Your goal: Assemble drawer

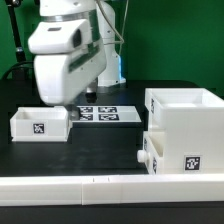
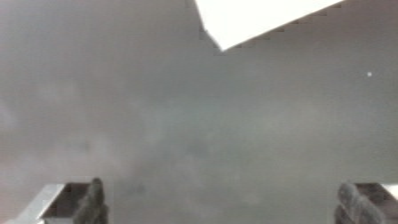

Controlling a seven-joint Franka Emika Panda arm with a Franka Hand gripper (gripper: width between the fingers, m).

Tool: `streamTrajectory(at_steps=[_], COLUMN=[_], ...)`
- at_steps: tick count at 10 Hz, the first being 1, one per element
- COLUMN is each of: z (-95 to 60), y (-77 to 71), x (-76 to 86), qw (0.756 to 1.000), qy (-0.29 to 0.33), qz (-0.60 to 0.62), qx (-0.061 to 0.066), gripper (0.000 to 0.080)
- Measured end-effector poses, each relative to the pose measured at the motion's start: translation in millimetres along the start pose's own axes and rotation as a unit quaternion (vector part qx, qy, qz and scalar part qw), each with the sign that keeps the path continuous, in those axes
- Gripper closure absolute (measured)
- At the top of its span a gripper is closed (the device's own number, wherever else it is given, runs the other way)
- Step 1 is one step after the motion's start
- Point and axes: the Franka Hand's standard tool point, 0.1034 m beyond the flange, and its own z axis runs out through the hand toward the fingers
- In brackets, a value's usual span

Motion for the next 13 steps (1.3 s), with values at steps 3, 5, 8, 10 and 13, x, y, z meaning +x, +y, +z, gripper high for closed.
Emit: streamTrajectory(at_steps=[3,5,8,10,13], z=[-2.4,-1.6,-1.1,-0.6,15.4], y=[-0.6,-1.3,-1.5,1.7,-9.7], x=[-27.7,-26.1,-26.1,-34.6,-38.9], qw=[0.992,0.983,0.963,0.911,0.841], qy=[-0.001,0.0,0.001,0.001,-0.009], qz=[0.128,0.186,0.27,0.413,0.541], qx=[-0.014,-0.013,-0.013,-0.019,-0.015], gripper=[0.015,0.015,0.015,0.015,0.015])
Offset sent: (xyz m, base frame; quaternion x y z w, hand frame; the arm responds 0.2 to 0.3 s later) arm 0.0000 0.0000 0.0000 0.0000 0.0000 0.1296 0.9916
